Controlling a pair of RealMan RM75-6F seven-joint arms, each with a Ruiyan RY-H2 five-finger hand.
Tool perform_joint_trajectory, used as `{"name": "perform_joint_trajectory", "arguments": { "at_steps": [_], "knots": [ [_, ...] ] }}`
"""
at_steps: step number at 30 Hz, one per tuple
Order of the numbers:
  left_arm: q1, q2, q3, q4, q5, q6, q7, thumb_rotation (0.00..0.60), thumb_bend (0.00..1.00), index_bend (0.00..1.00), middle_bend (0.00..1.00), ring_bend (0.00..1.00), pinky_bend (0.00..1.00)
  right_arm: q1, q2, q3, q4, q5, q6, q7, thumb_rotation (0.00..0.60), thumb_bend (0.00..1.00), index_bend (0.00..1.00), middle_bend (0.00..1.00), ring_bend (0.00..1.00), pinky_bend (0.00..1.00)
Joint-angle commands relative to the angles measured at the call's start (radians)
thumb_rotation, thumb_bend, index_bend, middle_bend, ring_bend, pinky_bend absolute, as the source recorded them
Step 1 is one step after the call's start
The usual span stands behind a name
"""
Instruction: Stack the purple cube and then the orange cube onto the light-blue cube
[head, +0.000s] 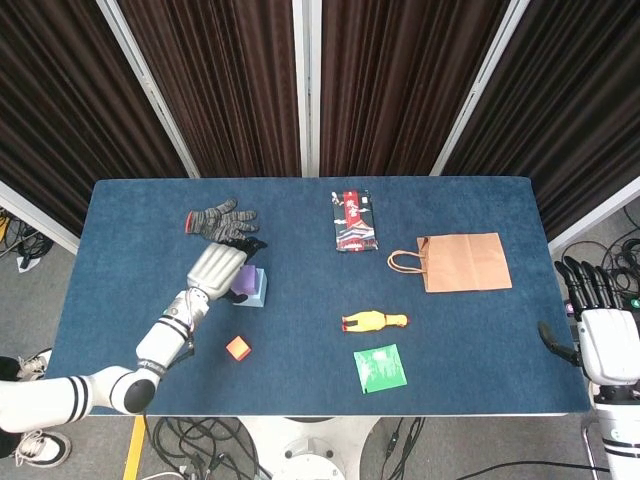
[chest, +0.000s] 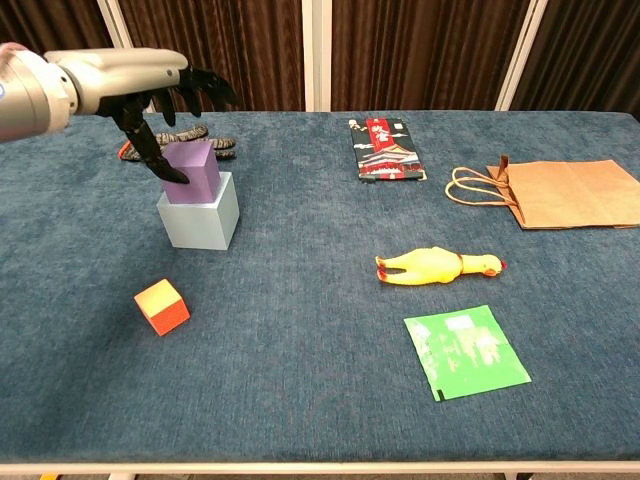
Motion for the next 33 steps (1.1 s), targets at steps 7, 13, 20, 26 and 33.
{"name": "perform_joint_trajectory", "arguments": {
  "at_steps": [7, 13, 20, 26, 33],
  "knots": [
    [0.142, 0.105, 0.037, -0.186, 0.143, 0.261, 0.0, 0.6, 0.14, 0.28, 0.31, 0.25, 0.35, -0.004, 0.002, 0.0, 0.005, 0.0, 0.005, 0.018, 0.6, 0.23, 0.07, 0.05, 0.0, 0.0],
    [0.283, 0.179, 0.151, -0.254, 0.386, 0.412, -0.084, 0.6, 0.14, 0.42, 0.45, 0.35, 0.45, -0.002, 0.002, -0.001, 0.002, 0.01, -0.006, 0.008, 0.6, 0.23, 0.07, 0.05, 0.0, 0.0],
    [0.388, 0.175, 0.276, -0.202, 0.548, 0.447, -0.147, 0.6, 0.14, 0.46, 0.52, 0.41, 0.49, 0.001, -0.001, -0.001, -0.003, 0.018, -0.014, -0.01, 0.6, 0.23, 0.07, 0.05, 0.0, 0.0],
    [0.411, 0.131, 0.316, -0.097, 0.637, 0.409, -0.229, 0.6, 0.15, 0.49, 0.53, 0.42, 0.5, 0.005, -0.002, -0.003, -0.007, 0.025, -0.027, -0.024, 0.6, 0.23, 0.07, 0.05, 0.0, 0.0],
    [0.37, 0.055, 0.301, 0.058, 0.749, 0.359, -0.327, 0.6, 0.17, 0.49, 0.54, 0.42, 0.51, 0.01, -0.005, -0.002, -0.005, 0.035, -0.039, -0.032, 0.6, 0.23, 0.07, 0.05, 0.0, 0.0]
  ]
}}
